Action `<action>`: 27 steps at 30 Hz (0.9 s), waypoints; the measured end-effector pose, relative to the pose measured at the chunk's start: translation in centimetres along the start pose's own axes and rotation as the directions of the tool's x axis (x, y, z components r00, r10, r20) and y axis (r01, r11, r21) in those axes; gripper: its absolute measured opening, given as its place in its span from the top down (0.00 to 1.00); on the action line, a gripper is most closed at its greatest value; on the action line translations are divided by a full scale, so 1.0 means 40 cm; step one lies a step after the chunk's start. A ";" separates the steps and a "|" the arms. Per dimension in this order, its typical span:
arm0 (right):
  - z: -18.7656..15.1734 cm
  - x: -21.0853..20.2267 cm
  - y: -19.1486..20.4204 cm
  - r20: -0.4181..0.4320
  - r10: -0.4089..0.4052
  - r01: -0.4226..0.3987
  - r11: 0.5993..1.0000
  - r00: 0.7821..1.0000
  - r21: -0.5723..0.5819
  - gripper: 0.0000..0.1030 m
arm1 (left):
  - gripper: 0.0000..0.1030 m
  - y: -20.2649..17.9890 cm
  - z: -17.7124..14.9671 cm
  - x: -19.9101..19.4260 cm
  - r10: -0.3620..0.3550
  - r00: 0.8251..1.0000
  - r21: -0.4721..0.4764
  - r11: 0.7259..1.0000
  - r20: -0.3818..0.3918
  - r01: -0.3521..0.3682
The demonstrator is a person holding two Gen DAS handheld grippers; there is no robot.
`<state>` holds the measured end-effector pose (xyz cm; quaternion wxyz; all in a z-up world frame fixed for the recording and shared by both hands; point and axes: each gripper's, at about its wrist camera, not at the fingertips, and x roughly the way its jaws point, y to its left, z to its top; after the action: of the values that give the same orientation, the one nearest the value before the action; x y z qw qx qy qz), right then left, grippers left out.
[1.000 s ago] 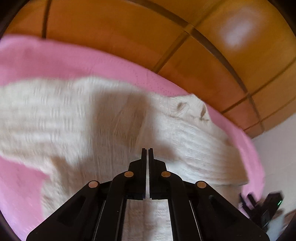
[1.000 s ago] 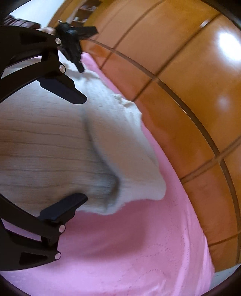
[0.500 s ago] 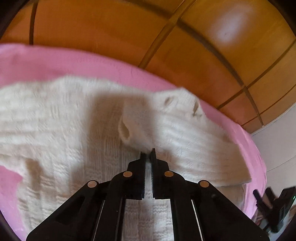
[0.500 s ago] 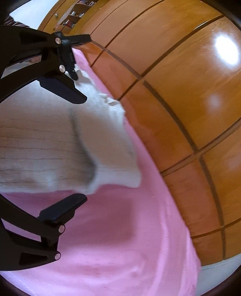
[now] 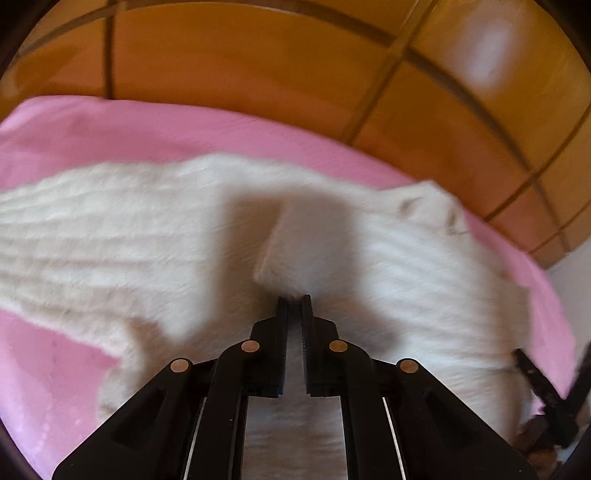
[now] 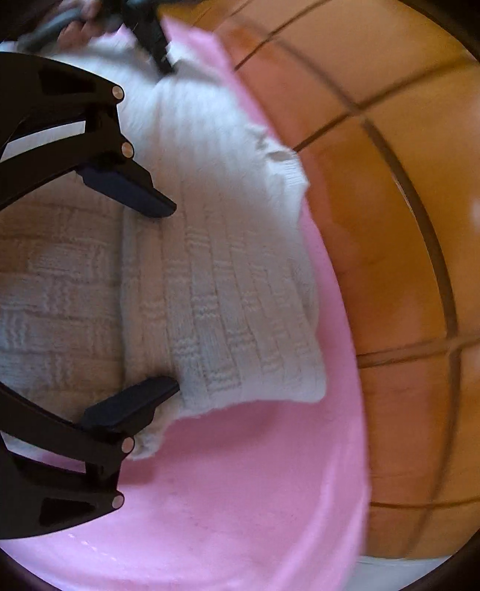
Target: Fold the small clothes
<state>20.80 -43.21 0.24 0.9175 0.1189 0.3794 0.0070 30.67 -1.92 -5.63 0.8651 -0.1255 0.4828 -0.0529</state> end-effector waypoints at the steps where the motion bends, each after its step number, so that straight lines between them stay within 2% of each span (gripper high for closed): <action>1: 0.001 0.001 0.009 -0.002 -0.019 0.019 1.000 1.000 -0.015 0.11 | 0.96 0.000 -0.010 -0.006 0.028 1.000 0.021 0.999 0.010 -0.028; 3: 0.002 0.008 0.021 -0.009 -0.041 0.041 0.998 0.999 -0.041 0.08 | 0.96 0.012 -0.023 -0.022 0.058 0.998 0.016 0.998 0.012 -0.058; 4: 0.002 0.008 0.022 -0.011 -0.044 0.043 0.998 0.999 -0.045 0.07 | 0.96 0.026 -0.031 -0.037 0.047 0.999 -0.006 0.999 0.008 -0.047; 5: 0.003 0.006 0.024 -0.012 -0.046 0.045 0.998 0.999 -0.048 0.06 | 0.91 0.039 -0.040 -0.049 0.035 0.999 -0.024 0.999 0.006 -0.035; 6: 0.004 0.004 0.024 -0.013 -0.046 0.046 0.998 0.999 -0.049 0.06 | 0.70 0.046 -0.050 -0.058 0.029 1.000 -0.032 0.999 0.006 -0.029; 7: 0.006 -0.001 0.026 -0.011 -0.048 0.048 0.998 0.999 -0.052 0.06 | 0.58 0.056 -0.065 -0.076 0.021 1.000 -0.034 0.999 0.015 -0.021; 8: 0.008 -0.011 0.028 -0.008 -0.050 0.049 0.997 0.999 -0.057 0.05 | 0.39 0.065 -0.079 -0.098 0.021 0.999 -0.028 0.999 0.035 -0.020; 9: 0.009 -0.020 0.033 -0.004 -0.057 0.057 0.996 0.998 -0.064 0.04 | 0.32 0.070 -0.094 -0.119 0.036 0.998 -0.017 0.999 0.058 -0.035; 11: 0.004 -0.051 0.046 0.007 -0.069 0.069 0.995 0.998 -0.076 0.02 | 0.30 0.080 -0.118 -0.158 0.080 0.993 0.005 0.997 0.090 -0.081; 13: -0.014 -0.092 0.070 0.027 -0.039 0.041 0.996 0.999 -0.081 0.02 | 0.27 0.108 -0.135 -0.183 0.079 0.993 -0.015 0.997 0.086 -0.078; 16: -0.062 -0.136 0.109 0.028 -0.001 0.004 0.995 1.000 -0.098 0.02 | 0.26 0.175 -0.153 -0.215 0.056 0.995 -0.112 0.993 0.080 -0.047; 19: -0.126 -0.150 0.151 -0.004 0.040 -0.040 0.990 0.999 -0.137 0.02 | 0.26 0.260 -0.170 -0.257 0.035 0.994 -0.221 0.975 0.104 -0.011; 20: -0.147 -0.145 0.164 -0.024 0.040 -0.043 0.986 0.999 -0.161 0.02 | 0.26 0.289 -0.178 -0.274 0.037 0.992 -0.245 0.969 0.123 -0.006; 22: -0.201 -0.129 0.193 -0.031 -0.018 0.010 0.970 0.999 -0.245 0.02 | 0.26 0.348 -0.195 -0.295 0.029 0.990 -0.289 0.957 0.136 0.011; 24: -0.227 -0.135 0.201 0.023 -0.044 0.049 0.962 0.999 -0.268 0.02 | 0.26 0.415 -0.209 -0.308 -0.022 0.992 -0.367 0.928 0.127 0.068; 25: -0.229 -0.135 0.198 0.025 -0.044 0.049 0.964 0.999 -0.260 0.02 | 0.26 0.471 -0.222 -0.314 -0.070 0.988 -0.449 0.885 0.135 0.124; 27: -0.229 -0.130 0.191 0.019 -0.035 0.039 0.970 0.999 -0.240 0.02 | 0.26 0.550 -0.235 -0.328 -0.087 0.985 -0.556 0.816 0.151 0.158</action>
<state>11.27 -34.38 -0.70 0.9278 0.0000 0.3714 0.0350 15.09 20.49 -5.45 0.8109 -0.4099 0.4153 0.0445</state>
